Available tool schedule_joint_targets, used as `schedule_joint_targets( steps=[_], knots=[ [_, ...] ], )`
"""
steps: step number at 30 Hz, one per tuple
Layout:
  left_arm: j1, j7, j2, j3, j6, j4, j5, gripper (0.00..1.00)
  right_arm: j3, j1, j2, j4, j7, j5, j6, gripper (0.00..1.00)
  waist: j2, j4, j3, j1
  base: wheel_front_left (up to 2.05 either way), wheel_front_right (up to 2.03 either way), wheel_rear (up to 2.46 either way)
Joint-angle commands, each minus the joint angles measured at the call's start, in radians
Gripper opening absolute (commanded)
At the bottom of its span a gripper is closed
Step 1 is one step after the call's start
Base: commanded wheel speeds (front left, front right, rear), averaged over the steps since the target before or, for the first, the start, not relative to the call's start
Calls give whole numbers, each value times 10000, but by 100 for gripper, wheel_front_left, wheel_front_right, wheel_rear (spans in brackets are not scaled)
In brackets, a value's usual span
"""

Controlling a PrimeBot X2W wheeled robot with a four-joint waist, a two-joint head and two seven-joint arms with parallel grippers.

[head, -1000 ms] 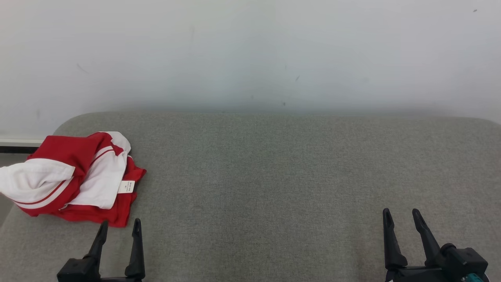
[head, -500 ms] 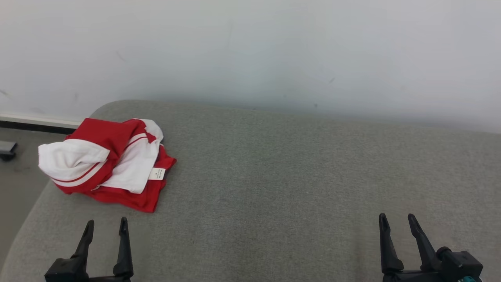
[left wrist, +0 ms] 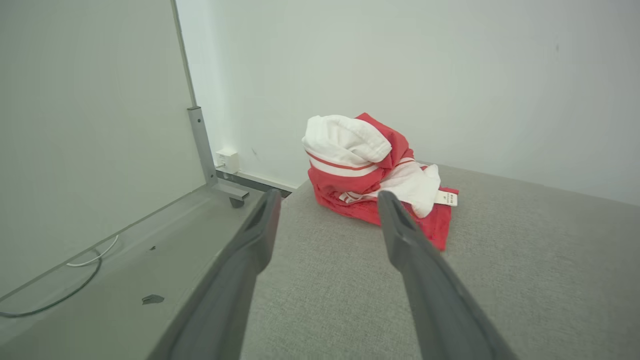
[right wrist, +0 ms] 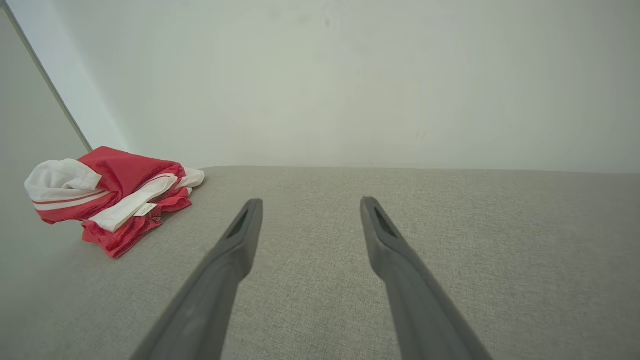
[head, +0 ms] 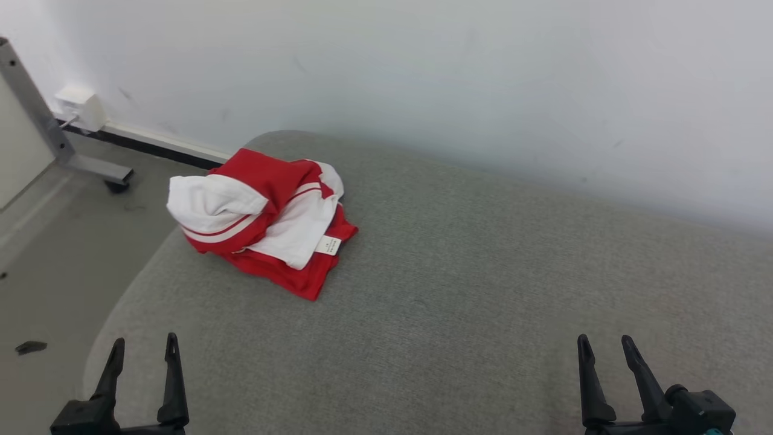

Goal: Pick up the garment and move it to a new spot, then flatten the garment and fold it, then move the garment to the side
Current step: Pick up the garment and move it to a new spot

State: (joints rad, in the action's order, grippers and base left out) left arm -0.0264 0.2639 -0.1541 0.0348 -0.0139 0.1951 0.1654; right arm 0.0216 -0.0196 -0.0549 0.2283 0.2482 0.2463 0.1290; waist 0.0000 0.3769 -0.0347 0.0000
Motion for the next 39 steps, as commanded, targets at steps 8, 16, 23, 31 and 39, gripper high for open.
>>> schedule_joint_targets(
  steps=[8, 16, 23, 31, 39],
  knots=[
    [201, 7, -75, 303, -107, -237, -28, 100, 284, 234, -15, 71, 83, 25, 35, 100, 0, 1325, 92, 0, 0, 0, 0],
    [342, 10, 69, 635, -147, -488, -28, 100, 477, 549, -193, 166, 64, 43, 34, 100, 0, 1398, 350, 0, 0, 0, 0],
    [-100, 9, 74, 649, 41, -284, -67, 100, 322, 440, -309, 139, 41, 41, 35, 100, 0, 1312, 497, 0, 0, 0, 0],
    [-1878, 9, -194, 776, 407, 130, 170, 100, 193, 840, -587, -238, -173, -213, 34, 100, 0, 366, 1375, 0, 0, 0, 0],
    [-4296, 5, -930, 1158, 532, 497, 383, 100, 25, 1575, -866, -962, -400, -431, 34, 100, 0, -1405, 2944, 0, 0, 0, 0]
  ],
)
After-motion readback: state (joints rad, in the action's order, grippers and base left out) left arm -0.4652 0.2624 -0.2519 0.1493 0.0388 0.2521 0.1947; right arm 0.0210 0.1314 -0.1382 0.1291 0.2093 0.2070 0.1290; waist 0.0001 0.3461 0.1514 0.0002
